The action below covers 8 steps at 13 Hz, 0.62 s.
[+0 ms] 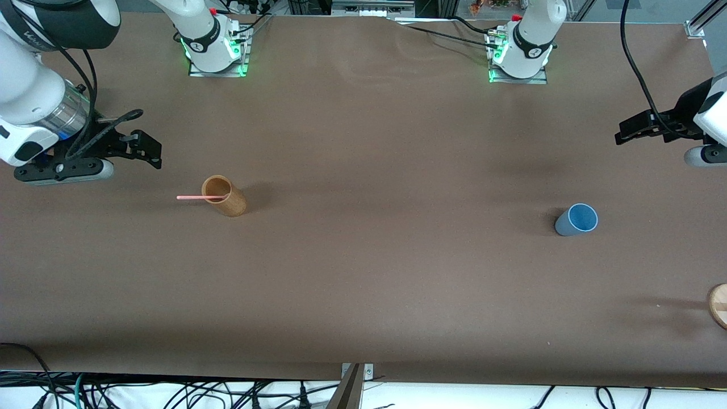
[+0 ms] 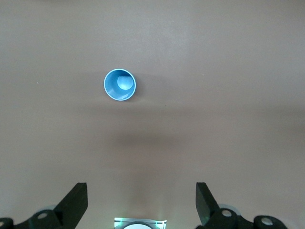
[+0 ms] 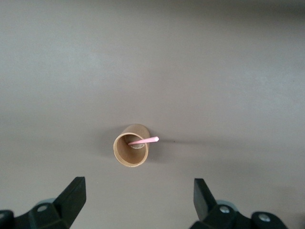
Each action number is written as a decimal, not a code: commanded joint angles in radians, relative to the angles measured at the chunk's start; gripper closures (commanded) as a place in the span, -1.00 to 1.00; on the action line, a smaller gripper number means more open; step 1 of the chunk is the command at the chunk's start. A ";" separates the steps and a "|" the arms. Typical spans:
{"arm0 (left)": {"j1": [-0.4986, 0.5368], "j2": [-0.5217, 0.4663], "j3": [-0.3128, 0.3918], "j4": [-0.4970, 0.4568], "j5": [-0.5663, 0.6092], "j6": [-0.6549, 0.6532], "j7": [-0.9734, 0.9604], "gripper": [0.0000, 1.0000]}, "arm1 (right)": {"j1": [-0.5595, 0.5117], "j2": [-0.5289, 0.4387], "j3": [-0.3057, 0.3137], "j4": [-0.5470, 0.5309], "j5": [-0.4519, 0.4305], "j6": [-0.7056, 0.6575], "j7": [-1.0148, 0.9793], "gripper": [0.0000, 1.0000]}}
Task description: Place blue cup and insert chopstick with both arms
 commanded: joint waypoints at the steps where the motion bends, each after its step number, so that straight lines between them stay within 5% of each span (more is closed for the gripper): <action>1: 0.015 -0.003 -0.010 -0.004 -0.016 0.007 0.026 -1.00 | -0.015 -0.006 0.013 -0.007 0.001 0.009 -0.012 -1.00; 8: 0.015 0.003 -0.010 -0.004 -0.018 0.005 0.026 -1.00 | -0.017 -0.005 0.010 -0.015 0.010 0.019 -0.014 -1.00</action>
